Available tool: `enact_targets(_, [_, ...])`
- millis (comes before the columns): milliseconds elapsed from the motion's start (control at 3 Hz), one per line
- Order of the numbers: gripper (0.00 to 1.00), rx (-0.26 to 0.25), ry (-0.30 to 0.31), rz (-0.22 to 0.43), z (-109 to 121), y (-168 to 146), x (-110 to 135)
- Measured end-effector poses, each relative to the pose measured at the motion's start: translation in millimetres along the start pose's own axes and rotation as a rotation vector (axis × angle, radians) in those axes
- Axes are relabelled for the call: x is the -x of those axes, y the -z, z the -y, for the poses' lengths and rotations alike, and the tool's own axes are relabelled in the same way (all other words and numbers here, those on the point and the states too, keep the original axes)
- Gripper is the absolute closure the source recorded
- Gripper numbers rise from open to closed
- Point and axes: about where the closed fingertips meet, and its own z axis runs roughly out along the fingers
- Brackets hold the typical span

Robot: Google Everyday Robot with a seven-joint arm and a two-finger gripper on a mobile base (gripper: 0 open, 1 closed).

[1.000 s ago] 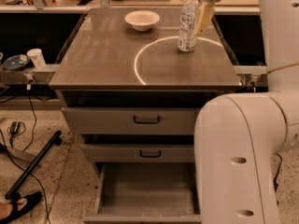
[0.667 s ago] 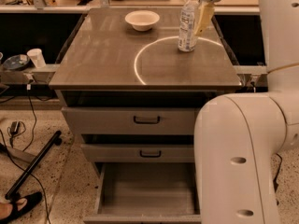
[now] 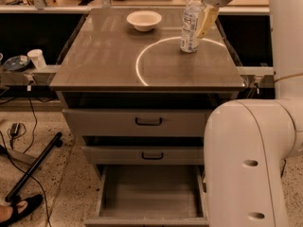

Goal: Place blue plastic bottle into bottom drawer

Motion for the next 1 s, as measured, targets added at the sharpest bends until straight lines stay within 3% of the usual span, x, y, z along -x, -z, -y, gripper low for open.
enact_targets(667, [0.00, -0.002, 0.002, 0.024, 0, -6, 2])
enact_targets(1000, [0.00, -0.091, -0.005, 0.050, 12, -19, -18])
